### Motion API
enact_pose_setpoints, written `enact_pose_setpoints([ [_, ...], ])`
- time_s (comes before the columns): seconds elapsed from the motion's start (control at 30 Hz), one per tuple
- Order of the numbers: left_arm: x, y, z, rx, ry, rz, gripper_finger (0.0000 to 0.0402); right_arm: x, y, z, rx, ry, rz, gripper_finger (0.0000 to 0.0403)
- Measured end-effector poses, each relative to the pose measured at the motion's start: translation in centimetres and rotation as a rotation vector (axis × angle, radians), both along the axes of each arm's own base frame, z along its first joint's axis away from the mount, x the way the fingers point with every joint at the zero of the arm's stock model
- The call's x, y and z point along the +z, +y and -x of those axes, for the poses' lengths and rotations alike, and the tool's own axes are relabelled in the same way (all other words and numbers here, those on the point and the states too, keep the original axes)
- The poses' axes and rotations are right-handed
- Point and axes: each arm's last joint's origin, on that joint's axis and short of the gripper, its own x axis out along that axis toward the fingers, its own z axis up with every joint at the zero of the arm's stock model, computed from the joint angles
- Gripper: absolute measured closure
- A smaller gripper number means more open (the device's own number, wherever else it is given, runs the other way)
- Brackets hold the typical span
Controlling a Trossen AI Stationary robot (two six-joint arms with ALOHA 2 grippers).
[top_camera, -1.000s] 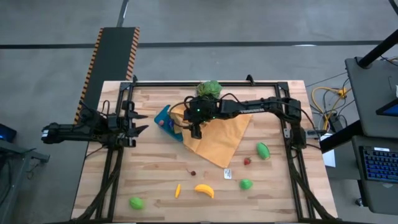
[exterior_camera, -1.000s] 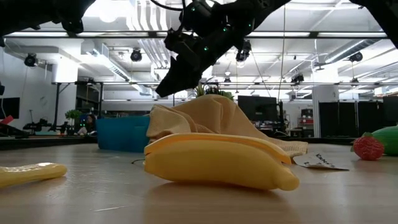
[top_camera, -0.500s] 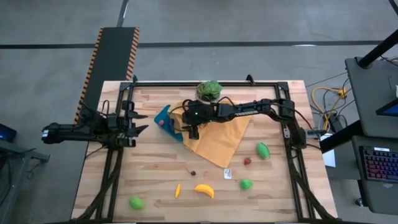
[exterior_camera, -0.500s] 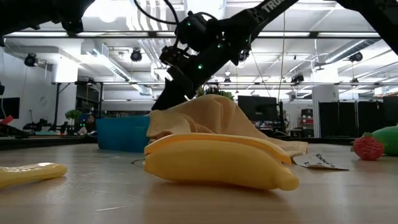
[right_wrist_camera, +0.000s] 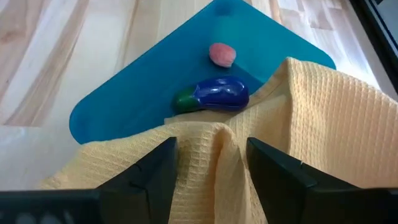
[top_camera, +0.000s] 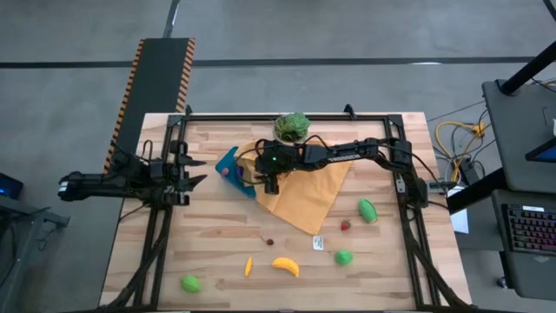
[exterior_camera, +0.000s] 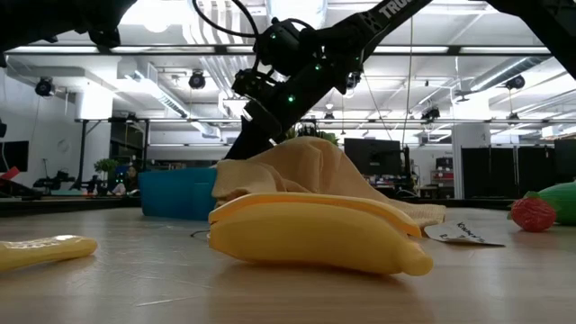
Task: Pick and placing Produce into tupperware
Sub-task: Move the yellow towel to the top right of the table
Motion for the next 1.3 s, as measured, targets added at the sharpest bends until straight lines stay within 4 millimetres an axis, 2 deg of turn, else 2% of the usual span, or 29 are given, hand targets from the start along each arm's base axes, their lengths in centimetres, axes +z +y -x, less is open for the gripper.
enact_pose_setpoints([
  [0.17, 0.0, 0.0, 0.0, 0.001, -0.001, 0.000, 0.0250, 0.0, -0.1, 0.0, -0.040, 0.006, 0.036, 0.0266],
  [0.5, 0.0, 0.0, 0.0, 0.000, 0.000, 0.000, 0.0250, -0.1, -0.1, 0.1, -0.034, 0.012, 0.042, 0.0383],
  [0.83, 0.0, 0.0, 0.0, 0.000, 0.000, 0.000, 0.0250, 0.3, 0.1, 0.1, -0.039, 0.002, 0.029, 0.0394],
  [1.03, 0.0, 0.0, 0.0, 0.000, -0.002, 0.000, 0.0250, 3.9, 0.8, 0.1, -0.026, -0.090, 0.038, 0.0394],
  [1.3, 0.1, 0.0, 0.1, 0.000, -0.010, 0.000, 0.0250, 10.1, 1.5, 1.9, -0.001, -0.216, 0.072, 0.0394],
])
